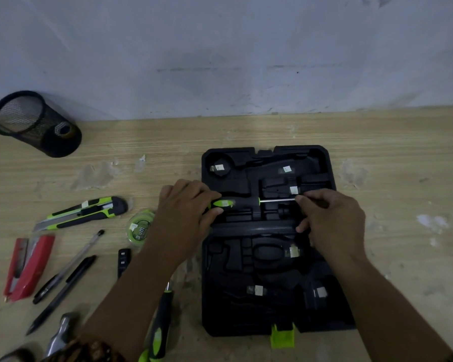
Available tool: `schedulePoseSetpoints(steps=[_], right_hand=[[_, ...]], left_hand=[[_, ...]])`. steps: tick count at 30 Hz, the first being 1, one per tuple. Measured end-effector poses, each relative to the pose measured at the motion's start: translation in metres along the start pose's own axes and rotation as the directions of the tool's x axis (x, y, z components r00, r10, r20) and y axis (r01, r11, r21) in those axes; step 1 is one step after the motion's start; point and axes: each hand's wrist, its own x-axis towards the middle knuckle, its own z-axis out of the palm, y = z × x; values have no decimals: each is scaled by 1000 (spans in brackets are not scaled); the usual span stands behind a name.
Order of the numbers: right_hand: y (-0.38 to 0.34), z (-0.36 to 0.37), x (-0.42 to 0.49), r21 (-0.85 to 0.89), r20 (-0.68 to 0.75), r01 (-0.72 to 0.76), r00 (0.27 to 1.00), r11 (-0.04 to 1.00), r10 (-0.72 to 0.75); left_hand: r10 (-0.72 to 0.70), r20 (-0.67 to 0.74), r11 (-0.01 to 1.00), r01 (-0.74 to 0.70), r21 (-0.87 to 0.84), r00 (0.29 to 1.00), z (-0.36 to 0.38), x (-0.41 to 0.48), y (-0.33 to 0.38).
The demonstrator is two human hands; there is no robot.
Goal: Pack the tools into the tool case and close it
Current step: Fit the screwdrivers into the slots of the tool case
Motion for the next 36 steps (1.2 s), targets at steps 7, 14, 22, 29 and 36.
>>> schedulePoseSetpoints(steps=[7, 14, 22, 29, 36], right_hand=[[-3, 5, -1, -274, 1, 274, 959, 922, -285], [5, 21, -6, -452, 136, 528, 838, 719, -529], [8, 21, 5, -461, 163, 600, 781, 653, -602], [-1, 38, -13, -404, 242, 672, 733, 621, -636], [-1, 43, -11, -379, 269, 703, 706, 601, -656]], left_hand=[[18, -33, 999, -17, 31, 999, 3, 1, 3], [53, -85, 998, -49, 50, 995, 4, 0, 4], [26, -94, 1000, -27, -9, 995, 6, 3, 5], [-27, -70, 996, 21, -84, 997, 3, 7, 7], [-43, -43, 993, 38, -111, 998, 0, 11, 3]])
